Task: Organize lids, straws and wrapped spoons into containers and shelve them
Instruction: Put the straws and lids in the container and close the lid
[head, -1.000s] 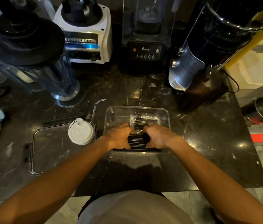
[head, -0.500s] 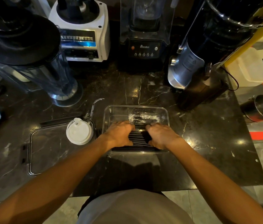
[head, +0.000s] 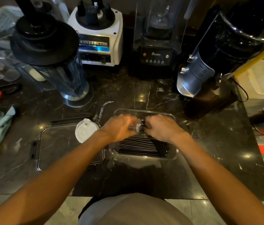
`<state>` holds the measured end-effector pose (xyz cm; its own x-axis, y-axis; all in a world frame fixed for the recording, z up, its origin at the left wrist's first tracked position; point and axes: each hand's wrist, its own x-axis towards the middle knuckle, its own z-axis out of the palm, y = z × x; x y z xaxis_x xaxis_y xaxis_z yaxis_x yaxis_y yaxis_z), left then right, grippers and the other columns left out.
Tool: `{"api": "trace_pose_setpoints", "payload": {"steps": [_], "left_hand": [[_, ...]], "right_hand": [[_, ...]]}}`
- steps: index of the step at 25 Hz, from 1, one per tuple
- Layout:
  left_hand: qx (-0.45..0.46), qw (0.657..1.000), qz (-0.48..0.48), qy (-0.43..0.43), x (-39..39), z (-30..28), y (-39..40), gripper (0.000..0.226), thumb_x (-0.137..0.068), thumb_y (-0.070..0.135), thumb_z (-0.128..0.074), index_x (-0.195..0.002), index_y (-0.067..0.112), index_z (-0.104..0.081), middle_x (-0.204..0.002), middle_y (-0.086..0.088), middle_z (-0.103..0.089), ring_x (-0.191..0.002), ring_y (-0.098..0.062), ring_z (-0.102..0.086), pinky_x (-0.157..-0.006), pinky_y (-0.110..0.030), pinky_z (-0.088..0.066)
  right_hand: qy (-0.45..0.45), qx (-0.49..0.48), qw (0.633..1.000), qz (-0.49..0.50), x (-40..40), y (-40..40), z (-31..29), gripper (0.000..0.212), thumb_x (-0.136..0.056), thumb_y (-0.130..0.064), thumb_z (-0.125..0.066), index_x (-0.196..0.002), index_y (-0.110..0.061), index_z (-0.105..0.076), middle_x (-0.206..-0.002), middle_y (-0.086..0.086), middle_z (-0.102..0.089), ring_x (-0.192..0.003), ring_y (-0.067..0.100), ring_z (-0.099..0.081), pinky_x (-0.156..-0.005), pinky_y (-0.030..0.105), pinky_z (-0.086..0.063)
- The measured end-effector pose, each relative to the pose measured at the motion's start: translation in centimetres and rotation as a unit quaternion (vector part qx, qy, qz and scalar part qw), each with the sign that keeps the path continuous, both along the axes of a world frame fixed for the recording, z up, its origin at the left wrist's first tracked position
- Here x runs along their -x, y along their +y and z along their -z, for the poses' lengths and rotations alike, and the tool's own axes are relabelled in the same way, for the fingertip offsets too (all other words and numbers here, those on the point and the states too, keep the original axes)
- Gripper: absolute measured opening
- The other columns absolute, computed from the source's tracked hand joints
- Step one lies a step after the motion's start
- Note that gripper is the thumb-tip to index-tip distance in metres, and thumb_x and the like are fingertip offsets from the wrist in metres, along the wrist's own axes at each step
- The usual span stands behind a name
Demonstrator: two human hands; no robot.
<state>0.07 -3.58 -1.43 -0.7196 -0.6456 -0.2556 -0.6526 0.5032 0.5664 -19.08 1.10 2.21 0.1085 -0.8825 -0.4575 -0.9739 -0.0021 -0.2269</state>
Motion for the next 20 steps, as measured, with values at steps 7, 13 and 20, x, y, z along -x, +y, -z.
{"api": "trace_pose_setpoints", "payload": {"steps": [7, 13, 20], "left_hand": [[0.006, 0.927, -0.350, 0.134, -10.9, -1.4, -2.0, 0.013, -0.092, 0.019, -0.075, -0.102, 0.023, -0.067, -0.084, 0.012, -0.070, -0.075, 0.008, -0.066, -0.072, -0.012, -0.050], [-0.081, 0.806, -0.574, 0.116, -16.8, 4.5, 2.4, 0.030, -0.085, 0.039, -0.075, -0.105, 0.017, -0.070, -0.090, 0.008, -0.072, -0.087, -0.011, -0.070, -0.069, -0.024, -0.048], [-0.292, 0.685, -0.626, 0.230, -15.0, 7.1, 4.8, 0.032, -0.094, 0.023, -0.070, -0.122, 0.008, -0.072, -0.094, -0.005, -0.073, -0.087, -0.024, -0.069, -0.079, -0.040, -0.060]], "right_hand": [[-0.296, 0.069, 0.945, 0.120, -10.1, -4.6, 0.5, 0.012, -0.096, -0.027, -0.069, -0.108, -0.023, -0.069, -0.091, -0.011, -0.070, -0.085, 0.008, -0.067, -0.081, 0.033, -0.056], [-0.151, -0.009, 0.988, 0.034, -18.1, -5.9, 3.5, 0.034, -0.100, -0.023, -0.056, -0.129, -0.008, -0.058, -0.133, 0.017, -0.064, -0.124, 0.036, -0.061, -0.099, 0.043, -0.052], [-0.106, -0.114, 0.980, 0.123, -20.7, -5.3, 5.2, 0.041, -0.100, -0.021, -0.053, -0.137, -0.006, -0.057, -0.139, 0.015, -0.061, -0.128, 0.035, -0.058, -0.090, 0.033, -0.045]]}}
